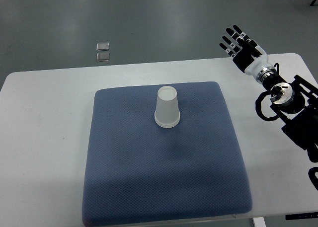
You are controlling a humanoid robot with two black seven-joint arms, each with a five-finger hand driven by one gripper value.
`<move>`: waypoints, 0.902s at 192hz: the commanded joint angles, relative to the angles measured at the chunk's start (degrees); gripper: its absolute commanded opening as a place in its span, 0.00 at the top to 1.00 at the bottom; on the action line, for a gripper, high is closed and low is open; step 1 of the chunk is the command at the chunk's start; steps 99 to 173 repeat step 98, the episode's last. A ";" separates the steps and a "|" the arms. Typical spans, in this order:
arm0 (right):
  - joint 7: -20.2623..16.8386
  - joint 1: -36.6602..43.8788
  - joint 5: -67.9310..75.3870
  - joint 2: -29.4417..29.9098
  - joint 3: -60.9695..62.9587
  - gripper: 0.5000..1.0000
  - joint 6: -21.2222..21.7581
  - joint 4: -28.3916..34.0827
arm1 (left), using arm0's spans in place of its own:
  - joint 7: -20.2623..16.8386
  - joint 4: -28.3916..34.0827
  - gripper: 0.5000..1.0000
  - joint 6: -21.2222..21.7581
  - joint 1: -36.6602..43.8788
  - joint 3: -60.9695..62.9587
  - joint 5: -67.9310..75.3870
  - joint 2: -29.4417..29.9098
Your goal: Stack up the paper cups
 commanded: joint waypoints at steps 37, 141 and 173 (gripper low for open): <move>0.12 -2.30 3.97 1.68 0.59 0.17 0.74 0.01 | 0.00 0.00 0.00 0.02 -0.01 0.00 0.00 0.00; 0.21 -3.80 4.06 2.38 0.68 0.17 3.02 0.01 | 0.00 -0.18 0.00 0.02 -0.01 -0.17 0.00 0.00; 0.21 -3.80 4.06 2.38 0.68 0.17 3.02 0.01 | 0.00 -0.18 0.00 0.02 -0.01 -0.17 0.00 0.00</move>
